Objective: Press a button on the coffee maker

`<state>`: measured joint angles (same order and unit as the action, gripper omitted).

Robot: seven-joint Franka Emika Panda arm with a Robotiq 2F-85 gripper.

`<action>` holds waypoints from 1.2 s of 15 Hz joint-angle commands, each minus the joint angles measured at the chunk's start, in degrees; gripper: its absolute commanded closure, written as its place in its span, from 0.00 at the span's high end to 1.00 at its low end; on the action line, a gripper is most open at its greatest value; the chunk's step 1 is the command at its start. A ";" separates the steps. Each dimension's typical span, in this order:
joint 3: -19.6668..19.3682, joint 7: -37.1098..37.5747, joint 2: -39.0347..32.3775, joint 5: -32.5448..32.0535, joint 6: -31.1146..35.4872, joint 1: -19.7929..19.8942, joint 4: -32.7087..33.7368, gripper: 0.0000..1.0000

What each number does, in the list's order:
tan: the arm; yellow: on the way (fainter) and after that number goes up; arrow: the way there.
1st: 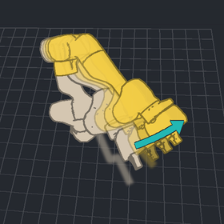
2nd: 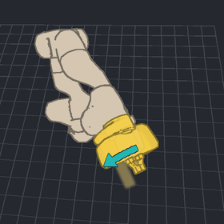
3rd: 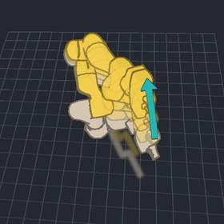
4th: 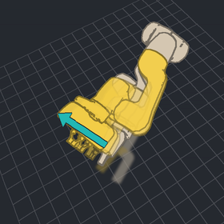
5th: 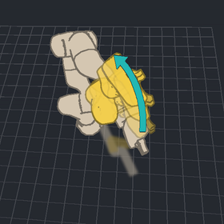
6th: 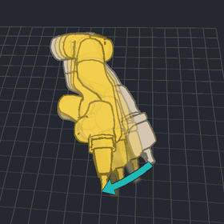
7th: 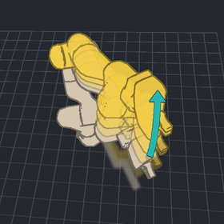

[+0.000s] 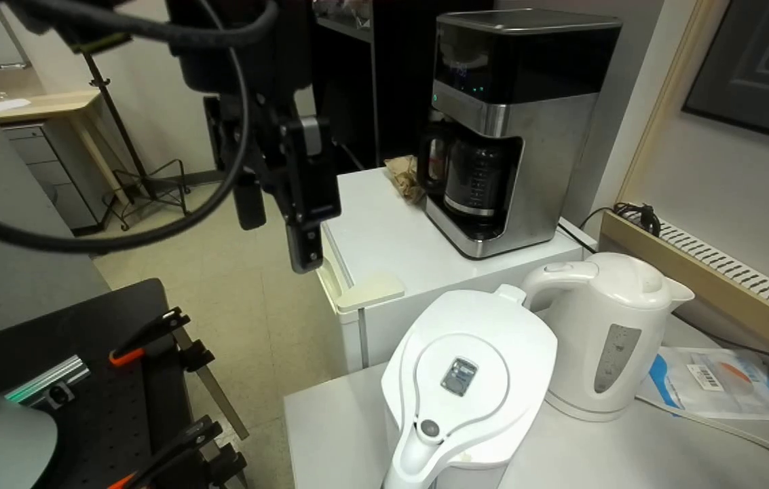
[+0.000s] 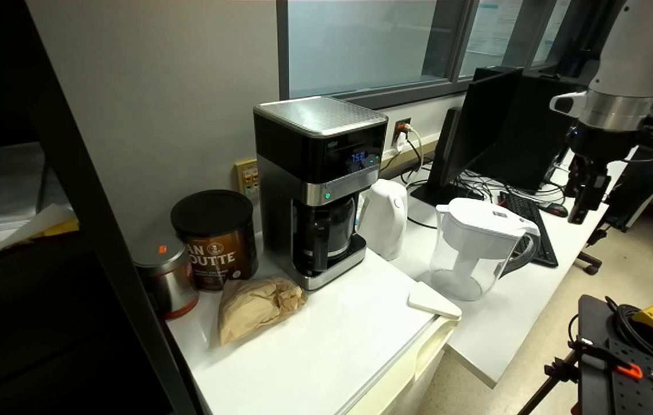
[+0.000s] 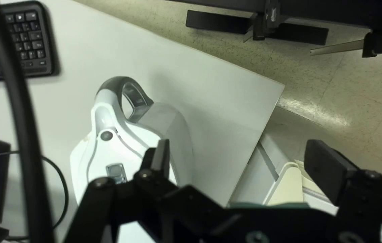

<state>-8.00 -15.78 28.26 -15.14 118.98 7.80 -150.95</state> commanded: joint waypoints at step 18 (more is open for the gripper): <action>17.70 24.17 -10.36 -36.83 29.27 -2.27 2.86 0.00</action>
<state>8.33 2.39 22.60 -45.48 145.64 4.36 -151.98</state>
